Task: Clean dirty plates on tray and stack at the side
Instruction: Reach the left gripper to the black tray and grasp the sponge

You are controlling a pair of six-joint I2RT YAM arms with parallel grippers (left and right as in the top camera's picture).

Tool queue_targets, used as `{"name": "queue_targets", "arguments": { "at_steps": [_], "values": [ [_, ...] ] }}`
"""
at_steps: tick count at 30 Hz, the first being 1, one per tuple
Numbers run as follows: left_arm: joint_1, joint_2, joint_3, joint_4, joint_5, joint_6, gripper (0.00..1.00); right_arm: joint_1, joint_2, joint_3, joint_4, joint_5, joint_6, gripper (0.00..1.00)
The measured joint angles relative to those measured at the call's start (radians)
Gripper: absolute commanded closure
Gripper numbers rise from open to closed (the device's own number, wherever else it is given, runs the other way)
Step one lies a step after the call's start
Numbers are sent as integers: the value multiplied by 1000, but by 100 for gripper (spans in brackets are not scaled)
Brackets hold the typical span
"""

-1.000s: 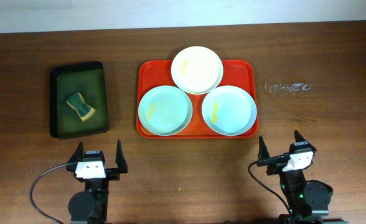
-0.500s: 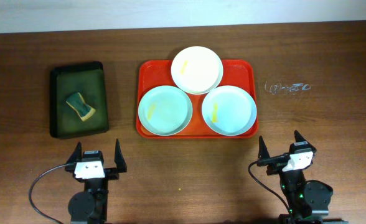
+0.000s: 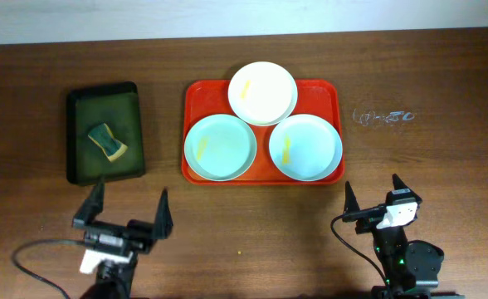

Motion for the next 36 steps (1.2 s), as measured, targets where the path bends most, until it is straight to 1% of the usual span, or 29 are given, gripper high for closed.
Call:
{"name": "queue_targets", "arguments": {
  "at_steps": [1,3,5,7,9,10,11,12,13,14,16,17,20,22,23,26,28,29,33,36],
  "values": [
    [0,38,54,-75,-6,-1,1,0,2,0,0,0,0,1],
    [0,178,237,-317,-23,6,1,0,2,0,0,0,0,2],
    [0,415,504,-600,-10,47,1,0,3,0,1,0,0,2],
    [0,656,754,-793,89,98,1,0,3,0,0,0,0,2],
    [0,801,879,-837,164,116,1,0,2,0,0,0,0,2],
    [-1,869,936,-848,169,105,1,0,2,0,0,0,0,2],
    [-3,947,1000,-869,137,66,1,0,2,0,0,0,0,2],
    [-3,1054,1090,-956,17,-34,1,0,2,0,0,0,0,2],
    [5,1112,1159,-1086,-48,-77,1,0,2,0,0,0,0,2],
    [26,1196,1269,-1223,-124,-117,1,0,1,0,1,0,0,2],
    [89,1365,1478,-1385,-240,-181,1,0,2,0,0,0,0,2],
    [133,1465,1598,-1449,-264,-195,1,0,2,0,0,0,0,2],
    [179,1584,1722,-1469,-301,-212,1,0,2,0,0,0,0,2],
    [196,1640,1729,-1493,-328,-249,1,0,2,0,0,0,0,2],
    [204,1664,1729,-1503,-347,-306,1,0,2,0,0,0,0,1],
    [275,1765,1730,-1514,-397,-539,1,0,2,0,0,0,0,2],
    [324,1844,1730,-1514,-375,-631,1,0,2,0,0,0,0,2],
    [335,1890,1730,-1514,-360,-659,1,0,2,0,0,0,0,2],
    [331,2040,1730,-1503,-309,-700,0,0,2,0,0,0,0,2],
    [331,2132,1730,-1452,-272,-715,14,0,2,0,0,0,0,2]
  ]
}}
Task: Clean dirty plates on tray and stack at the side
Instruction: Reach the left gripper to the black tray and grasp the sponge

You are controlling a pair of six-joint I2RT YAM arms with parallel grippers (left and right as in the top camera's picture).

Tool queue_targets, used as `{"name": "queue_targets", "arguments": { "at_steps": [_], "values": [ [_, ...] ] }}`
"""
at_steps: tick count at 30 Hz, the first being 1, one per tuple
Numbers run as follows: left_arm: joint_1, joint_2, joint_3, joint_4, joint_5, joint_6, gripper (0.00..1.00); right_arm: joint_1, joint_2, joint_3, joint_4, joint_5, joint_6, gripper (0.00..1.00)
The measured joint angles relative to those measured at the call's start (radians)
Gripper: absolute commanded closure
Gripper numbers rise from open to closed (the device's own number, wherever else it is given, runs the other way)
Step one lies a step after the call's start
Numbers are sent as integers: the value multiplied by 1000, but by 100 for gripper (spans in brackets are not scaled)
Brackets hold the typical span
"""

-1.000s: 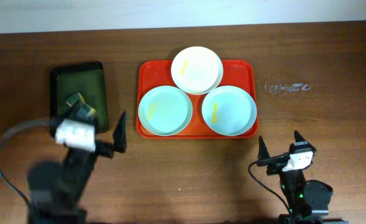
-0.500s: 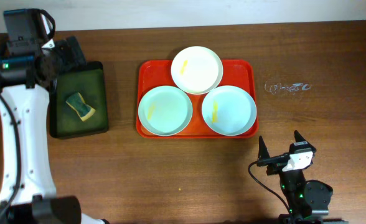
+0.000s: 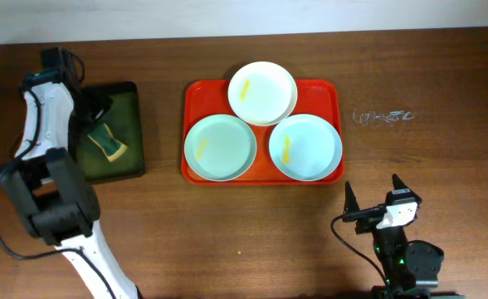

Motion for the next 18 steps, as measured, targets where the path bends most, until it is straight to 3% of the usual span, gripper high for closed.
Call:
{"name": "queue_targets", "arguments": {
  "at_steps": [4,11,14,18],
  "values": [
    [0,41,0,85,8,-5,15,0,0,0,0,0,0,1],
    [0,98,0,92,8,36,16,0,0,0,0,0,0,2],
    [0,127,0,92,8,49,36,0,0,0,0,0,0,2],
    [1,134,0,90,0,56,94,0,0,0,0,0,0,2]
  ]
}}
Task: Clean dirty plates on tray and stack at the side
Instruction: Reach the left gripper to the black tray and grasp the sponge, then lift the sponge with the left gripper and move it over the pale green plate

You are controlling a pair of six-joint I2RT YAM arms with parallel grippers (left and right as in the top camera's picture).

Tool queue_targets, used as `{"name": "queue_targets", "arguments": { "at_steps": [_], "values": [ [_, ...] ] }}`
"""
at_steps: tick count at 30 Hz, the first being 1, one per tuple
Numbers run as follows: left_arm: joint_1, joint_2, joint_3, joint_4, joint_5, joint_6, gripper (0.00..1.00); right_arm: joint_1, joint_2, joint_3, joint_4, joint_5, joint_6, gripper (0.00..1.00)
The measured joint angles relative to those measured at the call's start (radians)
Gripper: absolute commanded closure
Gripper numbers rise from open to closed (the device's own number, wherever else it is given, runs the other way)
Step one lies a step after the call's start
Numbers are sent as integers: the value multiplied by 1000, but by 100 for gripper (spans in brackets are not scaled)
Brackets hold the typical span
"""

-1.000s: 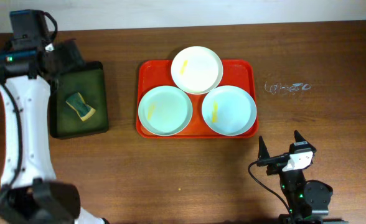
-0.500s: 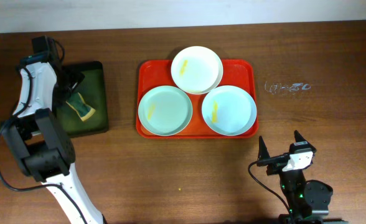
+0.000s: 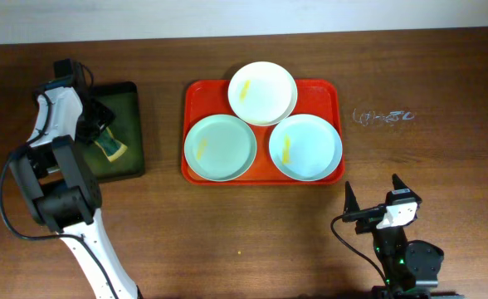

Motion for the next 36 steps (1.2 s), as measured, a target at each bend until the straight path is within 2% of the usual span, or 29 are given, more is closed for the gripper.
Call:
{"name": "queue_targets", "arguments": {
  "at_steps": [1,3,5,10,11,12,14,17,18,20,23,26,27,28,30,31,34,35,36],
  "values": [
    [0,0,0,2,0,2,100,0,0,0,0,0,0,2],
    [0,0,0,4,0,4,97,0,0,0,0,0,0,2],
    [0,0,0,4,0,5,2,0,0,0,0,0,0,2],
    [-3,0,1,-40,19,6,1,0,0,0,0,0,0,2],
    [-3,0,8,-84,29,6,12,0,0,0,0,0,0,2],
    [-3,0,9,-122,41,6,46,0,0,0,0,0,0,2],
    [-2,0,9,-148,68,6,100,0,0,0,0,0,0,2],
    [-2,0,9,-134,71,8,100,0,0,0,0,0,0,2],
    [-2,0,9,-132,71,6,90,0,0,0,0,0,1,2],
    [-2,0,9,-128,69,8,1,0,0,0,0,0,0,1],
    [-3,0,10,-142,73,15,1,0,0,0,0,0,1,2],
    [-2,2,23,-240,76,40,0,0,0,0,0,0,0,2],
    [-2,3,26,-265,79,45,23,0,0,0,0,0,0,2],
    [-2,5,28,-282,84,50,38,0,0,0,0,0,0,2],
    [-2,5,28,-286,87,57,87,0,0,0,0,0,1,2],
    [-2,7,29,-284,91,60,100,0,0,0,0,0,0,2],
    [-2,11,29,-274,91,67,100,0,0,0,0,0,0,2],
    [-2,11,29,-272,91,67,77,0,0,0,0,0,0,2],
    [-2,11,29,-271,91,67,28,0,0,0,0,0,0,2]
  ]
}}
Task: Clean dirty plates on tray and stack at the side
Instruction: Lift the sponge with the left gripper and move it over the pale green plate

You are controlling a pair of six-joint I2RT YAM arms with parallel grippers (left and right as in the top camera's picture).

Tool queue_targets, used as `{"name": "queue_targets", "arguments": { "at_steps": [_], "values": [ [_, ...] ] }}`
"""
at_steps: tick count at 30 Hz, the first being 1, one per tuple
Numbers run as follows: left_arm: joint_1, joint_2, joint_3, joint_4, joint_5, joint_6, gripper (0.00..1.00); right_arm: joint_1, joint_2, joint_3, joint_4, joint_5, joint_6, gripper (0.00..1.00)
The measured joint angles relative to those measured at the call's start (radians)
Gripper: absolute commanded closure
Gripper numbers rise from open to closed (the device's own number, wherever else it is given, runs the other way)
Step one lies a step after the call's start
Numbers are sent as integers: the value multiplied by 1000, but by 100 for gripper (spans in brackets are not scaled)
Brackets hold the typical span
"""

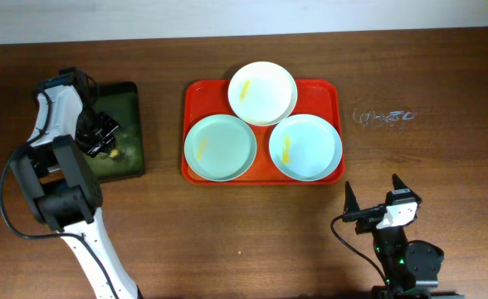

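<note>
Three plates lie on the red tray (337,93): a white plate (265,93) at the back and two pale green plates, one at the front left (221,148) and one at the front right (306,148). Each carries a yellow smear. My left gripper (100,137) is down over the sponge in the dark green tray (129,104); only a yellow bit of the sponge (111,153) shows beside the fingers. The overhead view does not show whether the jaws have closed. My right gripper (373,191) stands open near the front edge, holding nothing.
White scribbles (383,116) mark the table right of the red tray. The left arm stretches from the front left up along the table's left side. The right arm's base sits at the front right.
My left gripper has moved from the back left of the green tray down onto the sponge, which is now mostly covered. Plates and right arm are unchanged.
At first both grippers rested open near the front edge, with the sponge lying free in the green tray. Then the left arm was stretched out to the tray's back left corner. It then stood closer to the sponge, and now it sits right over it.
</note>
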Motion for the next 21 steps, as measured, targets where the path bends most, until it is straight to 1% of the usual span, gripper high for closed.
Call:
{"name": "queue_targets", "arguments": {
  "at_steps": [1,7,8,9,10,11,12,16,19,20,21],
  "values": [
    [0,0,0,2,-1,2,0,0,0,0,0,0,0,2],
    [0,0,6,76,-54,4,1,0,0,0,0,0,0,2],
    [-1,0,7,88,-67,4,16,0,0,0,0,0,0,2],
    [-1,0,7,97,-76,4,35,0,0,0,0,0,0,2],
    [-1,0,7,103,-84,3,71,0,0,0,0,0,1,2],
    [-1,0,8,106,-90,3,94,0,0,0,0,0,0,2],
    [-1,0,8,106,-92,-1,100,0,0,0,0,0,1,2],
    [-1,1,13,71,-99,4,100,0,0,0,0,0,0,2],
    [-1,4,119,-93,-99,4,100,0,0,0,0,0,0,2],
    [-1,4,139,-117,-98,4,100,0,0,0,0,0,1,2],
    [-1,5,291,-216,-97,4,100,0,0,0,0,0,0,2]
  ]
}}
